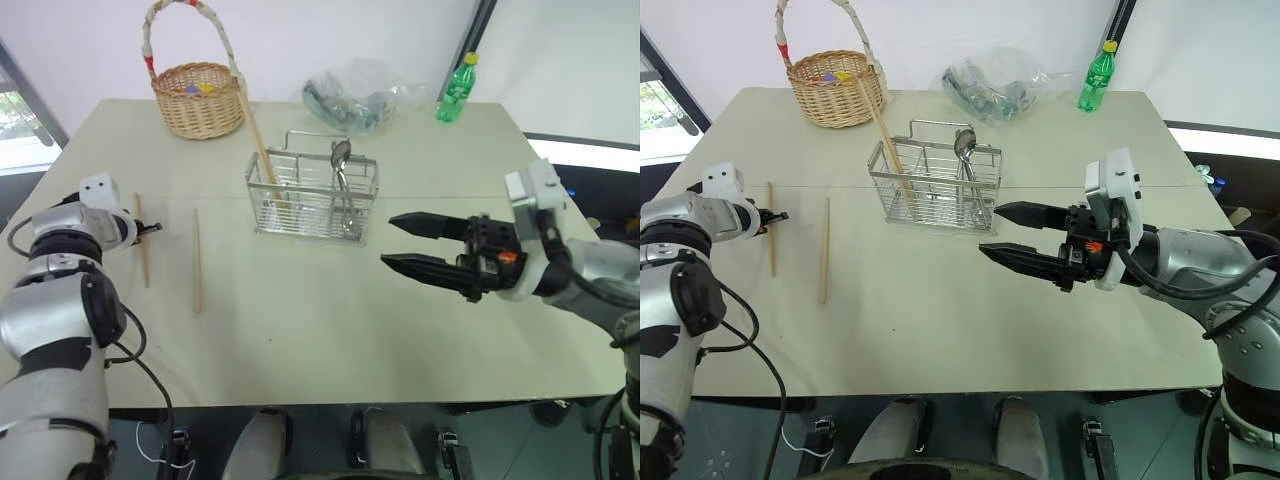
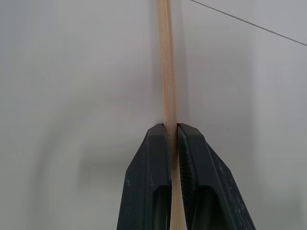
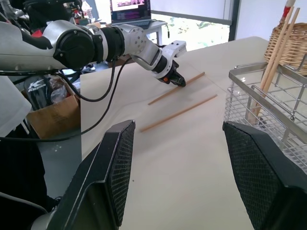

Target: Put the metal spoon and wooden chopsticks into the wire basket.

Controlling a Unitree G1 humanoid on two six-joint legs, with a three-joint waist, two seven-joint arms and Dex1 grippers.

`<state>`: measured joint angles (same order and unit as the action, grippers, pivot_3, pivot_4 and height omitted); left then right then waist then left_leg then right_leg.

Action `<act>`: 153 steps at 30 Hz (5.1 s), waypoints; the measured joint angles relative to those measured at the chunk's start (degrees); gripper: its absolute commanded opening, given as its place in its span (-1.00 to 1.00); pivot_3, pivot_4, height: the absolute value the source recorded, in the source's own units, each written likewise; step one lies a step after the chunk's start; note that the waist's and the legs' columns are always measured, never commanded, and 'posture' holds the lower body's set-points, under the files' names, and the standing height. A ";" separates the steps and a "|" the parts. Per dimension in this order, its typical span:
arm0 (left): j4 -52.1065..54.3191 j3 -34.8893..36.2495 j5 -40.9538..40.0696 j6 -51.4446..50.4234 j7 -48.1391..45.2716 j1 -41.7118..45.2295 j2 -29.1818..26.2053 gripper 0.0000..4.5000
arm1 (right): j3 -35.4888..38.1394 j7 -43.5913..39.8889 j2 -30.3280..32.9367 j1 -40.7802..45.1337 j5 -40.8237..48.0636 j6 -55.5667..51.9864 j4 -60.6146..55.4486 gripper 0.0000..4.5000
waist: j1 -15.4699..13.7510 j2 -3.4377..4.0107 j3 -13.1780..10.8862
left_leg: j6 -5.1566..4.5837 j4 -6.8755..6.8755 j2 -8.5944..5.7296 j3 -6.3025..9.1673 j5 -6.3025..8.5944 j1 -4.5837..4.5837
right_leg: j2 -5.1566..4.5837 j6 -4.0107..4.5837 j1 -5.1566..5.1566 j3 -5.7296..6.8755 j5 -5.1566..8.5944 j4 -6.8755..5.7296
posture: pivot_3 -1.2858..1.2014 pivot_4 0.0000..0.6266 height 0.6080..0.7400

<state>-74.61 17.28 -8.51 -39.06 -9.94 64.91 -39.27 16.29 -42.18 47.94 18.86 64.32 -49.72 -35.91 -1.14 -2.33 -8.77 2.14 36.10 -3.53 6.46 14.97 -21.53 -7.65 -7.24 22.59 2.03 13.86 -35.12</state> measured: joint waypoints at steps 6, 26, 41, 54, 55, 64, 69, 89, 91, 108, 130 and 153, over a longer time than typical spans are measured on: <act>1.81 0.23 -0.02 11.96 -1.26 0.14 1.93 -0.98 | -0.03 -1.15 1.77 -0.49 -0.09 0.12 0.24 0.34 | 0.29 -0.11 -0.02 | 0.01 0.03 0.02 0.03 -0.01 -0.23 | 0.01 0.00 0.19 0.03 -0.01 0.01 | 0.03 -0.52 0.00; 53.72 6.13 -26.56 10.80 -9.50 3.34 17.94 -0.98 | 0.55 4.18 0.80 -1.93 1.57 0.53 0.06 0.34 | 0.37 -0.06 0.01 | 0.00 0.19 0.00 0.09 -0.03 -0.21 | 0.05 -0.09 0.02 0.07 -0.08 0.05 | 0.03 -0.52 0.00; 61.21 -7.46 -15.26 22.72 -11.88 -15.13 26.25 -0.98 | 2.27 8.28 0.88 -3.47 4.05 1.35 -1.06 0.34 | 0.14 -0.03 -0.01 | -0.04 0.14 0.00 0.05 -0.01 -0.12 | 0.05 -0.06 -0.11 -0.02 -0.07 0.19 | 0.03 -0.52 0.00; 64.38 -7.37 -13.41 25.83 -7.12 -19.03 29.64 0.85 | 2.34 9.69 1.47 -3.27 4.50 1.36 -0.82 0.34 | 0.26 -0.03 -0.01 | -0.05 0.14 0.01 0.05 -0.01 -0.13 | 0.07 -0.07 -0.10 0.00 -0.07 0.19 | 0.03 -0.52 0.00; 64.67 -7.36 -13.45 25.38 -7.01 -19.17 29.44 0.85 | 2.25 9.67 1.47 -3.06 4.36 1.41 -0.58 0.34 | 0.26 -0.03 -0.01 | -0.05 0.14 0.01 0.05 -0.01 -0.13 | 0.07 -0.07 -0.10 0.00 -0.07 0.18 | 0.03 -0.52 0.00; 69.02 -3.72 -16.07 16.79 -5.12 -14.52 21.33 0.85 | 1.38 8.82 1.46 -1.39 3.10 1.65 1.42 0.34 | 0.38 -0.01 -0.04 | -0.05 0.09 0.04 0.08 0.00 -0.13 | 0.14 -0.06 -0.04 0.01 -0.06 0.16 | 0.03 -0.52 0.00; 66.95 3.54 -19.94 8.28 -3.01 -7.76 11.99 0.85 | 0.18 7.87 1.42 -0.35 2.18 1.73 2.06 0.34 | 0.46 0.05 -0.05 | -0.05 0.04 0.04 0.07 0.00 -0.06 | 0.15 -0.08 -0.05 0.01 -0.05 0.15 | 0.03 -0.52 0.00; 39.48 -0.88 -12.23 -29.77 9.32 -7.96 12.59 0.85 | -3.33 5.31 -1.29 1.97 -0.11 2.29 4.18 0.34 | 0.65 -0.05 -0.06 | -0.01 -0.03 0.08 0.09 -0.01 -0.08 | 0.20 -0.11 0.10 -0.01 -0.04 0.05 | 0.03 -0.52 0.00; 38.62 -0.79 -11.23 -29.76 9.61 -8.29 12.79 0.85 | -3.37 5.40 -1.38 1.31 -0.09 2.28 3.54 0.34 | 0.42 -0.06 -0.06 | 0.00 -0.02 0.08 0.09 -0.01 -0.09 | 0.17 -0.11 0.08 -0.01 -0.04 0.06 | 0.03 -0.52 0.00; 36.72 0.15 -7.80 -27.47 11.03 -8.71 14.97 0.62 | -1.87 6.63 -0.76 -4.23 1.02 2.56 -0.56 0.34 | 0.32 0.24 0.13 | 0.01 0.02 0.00 0.03 0.00 0.07 | 0.02 -0.13 -0.11 0.00 -0.04 0.06 | 0.03 -0.52 0.00; 34.20 6.22 -6.83 -12.33 12.90 -7.87 14.24 -0.99 | -2.54 4.04 -0.64 -1.92 -1.14 3.39 1.15 0.34 | -1.07 0.06 0.02 | 0.03 0.02 0.01 0.05 -0.01 -0.18 | 0.03 -0.13 0.12 0.01 -0.05 0.10 | 0.03 -0.52 0.00; 58.00 6.82 -23.35 9.97 -4.63 4.83 16.98 -0.99 | -1.97 3.64 1.26 1.45 0.01 2.69 2.32 0.34 | -1.16 0.03 0.04 | 0.02 0.24 -0.05 0.10 -0.04 -0.53 | 0.05 -0.11 0.19 0.17 -0.07 0.11 | 0.03 -0.52 0.00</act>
<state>-16.60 24.11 -31.86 -29.09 -14.57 69.75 -22.29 14.32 -38.55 49.20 20.31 64.32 -47.03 -33.60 -2.30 -2.30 -8.74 2.17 36.34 -3.59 6.56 14.92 -22.05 -7.59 -7.34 22.78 2.20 13.79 -35.01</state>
